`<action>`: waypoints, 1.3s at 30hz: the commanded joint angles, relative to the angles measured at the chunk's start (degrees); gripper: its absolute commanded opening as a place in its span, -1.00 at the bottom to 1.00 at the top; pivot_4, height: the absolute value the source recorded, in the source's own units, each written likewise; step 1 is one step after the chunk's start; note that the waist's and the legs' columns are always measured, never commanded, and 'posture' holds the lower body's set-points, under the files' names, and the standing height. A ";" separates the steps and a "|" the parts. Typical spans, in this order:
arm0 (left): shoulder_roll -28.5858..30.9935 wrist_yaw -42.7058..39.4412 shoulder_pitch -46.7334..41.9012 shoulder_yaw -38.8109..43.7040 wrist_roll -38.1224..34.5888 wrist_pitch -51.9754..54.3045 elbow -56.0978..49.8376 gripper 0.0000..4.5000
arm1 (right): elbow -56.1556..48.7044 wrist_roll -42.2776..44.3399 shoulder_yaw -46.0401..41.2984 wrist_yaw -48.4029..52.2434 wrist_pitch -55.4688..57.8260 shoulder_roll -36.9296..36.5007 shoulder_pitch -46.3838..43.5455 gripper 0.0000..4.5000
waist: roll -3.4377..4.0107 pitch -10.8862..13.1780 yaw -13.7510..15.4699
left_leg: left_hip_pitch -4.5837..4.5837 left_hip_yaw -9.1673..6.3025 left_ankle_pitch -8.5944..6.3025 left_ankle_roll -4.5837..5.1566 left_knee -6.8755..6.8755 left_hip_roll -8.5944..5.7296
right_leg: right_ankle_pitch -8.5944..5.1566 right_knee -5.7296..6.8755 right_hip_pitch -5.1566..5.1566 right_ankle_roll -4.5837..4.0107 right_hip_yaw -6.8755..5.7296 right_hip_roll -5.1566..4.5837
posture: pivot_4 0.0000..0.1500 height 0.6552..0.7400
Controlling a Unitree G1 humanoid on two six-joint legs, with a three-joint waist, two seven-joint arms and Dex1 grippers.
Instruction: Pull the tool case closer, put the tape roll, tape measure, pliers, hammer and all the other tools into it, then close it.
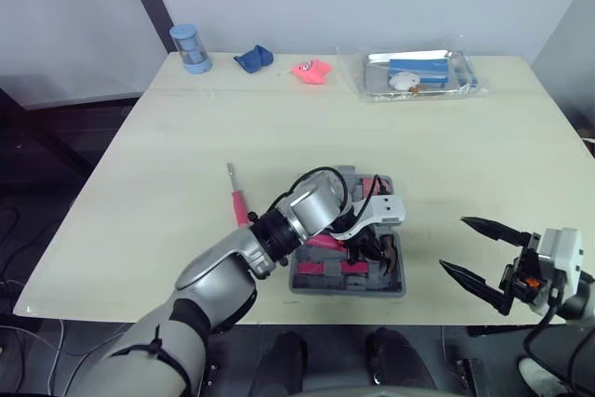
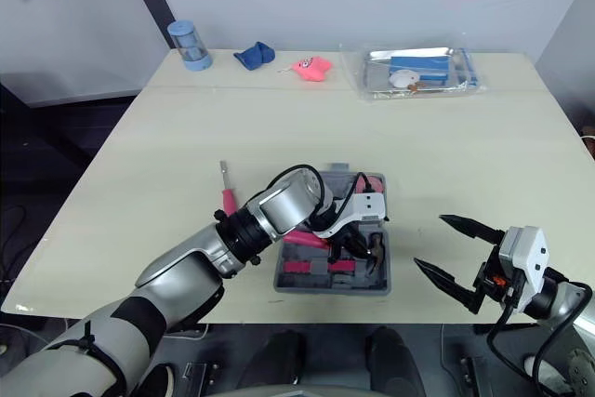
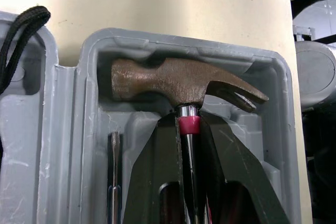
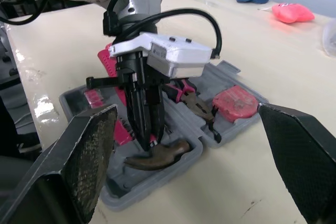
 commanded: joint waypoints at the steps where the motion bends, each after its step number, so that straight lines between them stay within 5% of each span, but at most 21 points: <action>1: -0.86 2.07 -0.33 0.00 1.98 -1.05 1.03 -0.99 | -1.10 -0.34 -1.18 1.13 -1.67 -0.93 0.46 1.00 | 0.00 0.00 0.02 | 0.01 0.00 0.00 0.00 0.01 0.00 | 0.00 0.00 0.01 0.00 0.00 0.00 | 1.00 1.00; 11: -0.75 1.53 -0.30 0.19 2.21 -1.16 -0.04 0.99 | -0.95 -0.23 -0.98 1.21 -1.74 -0.57 0.20 1.00 | 0.00 0.00 0.06 | 0.22 -0.01 0.00 0.00 0.07 -0.02 | 0.00 -0.01 0.27 0.02 0.00 -0.01 | 1.00 1.00; 30: 6.58 -4.80 -3.15 10.55 -4.91 -2.21 -8.63 0.99 | -0.83 -0.35 -0.17 0.55 -2.24 0.13 -0.01 1.00 | 0.01 0.01 -0.21 | 0.19 -0.05 0.00 0.00 0.07 -0.01 | 0.00 -0.04 0.26 0.03 -0.02 0.00 | 1.00 1.00; 39: 8.85 -6.00 2.82 24.46 -11.33 -18.47 -3.21 0.99 | 0.03 -0.81 0.85 0.41 -2.53 0.80 -1.23 1.00 | 0.02 0.01 -0.16 | 0.17 -0.06 0.00 0.00 0.07 0.00 | 0.00 -0.07 0.25 0.03 -0.04 -0.01 | 1.00 1.00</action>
